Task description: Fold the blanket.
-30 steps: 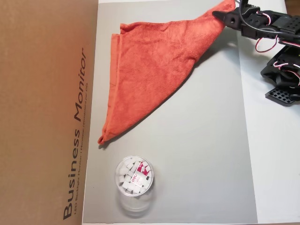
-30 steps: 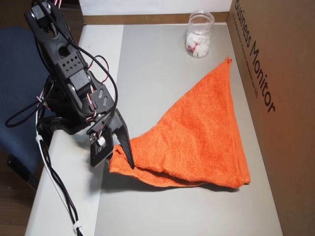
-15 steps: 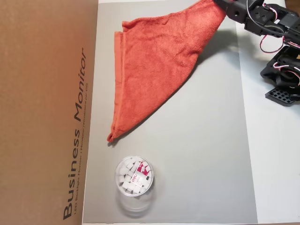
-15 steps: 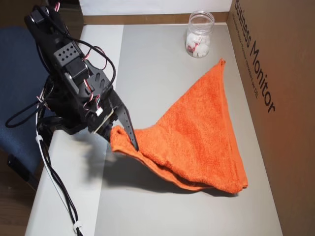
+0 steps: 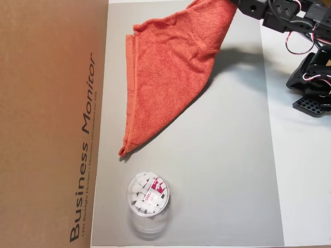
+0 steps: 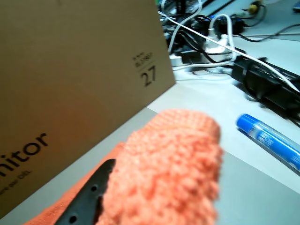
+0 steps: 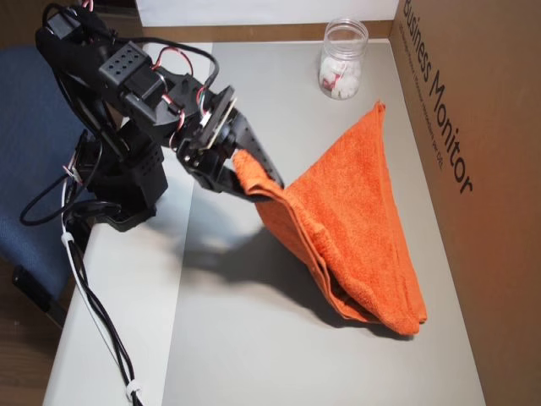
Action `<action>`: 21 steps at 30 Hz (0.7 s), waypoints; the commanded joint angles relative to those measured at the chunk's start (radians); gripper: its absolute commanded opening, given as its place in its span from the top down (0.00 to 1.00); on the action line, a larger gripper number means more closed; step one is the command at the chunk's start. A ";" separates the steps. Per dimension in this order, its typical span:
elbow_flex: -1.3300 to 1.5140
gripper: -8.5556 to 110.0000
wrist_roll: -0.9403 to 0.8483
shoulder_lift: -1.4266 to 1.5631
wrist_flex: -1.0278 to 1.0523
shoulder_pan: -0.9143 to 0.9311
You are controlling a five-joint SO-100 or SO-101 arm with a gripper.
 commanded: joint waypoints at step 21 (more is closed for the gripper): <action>-0.577 0.93 -0.227 -0.500 -0.015 -0.318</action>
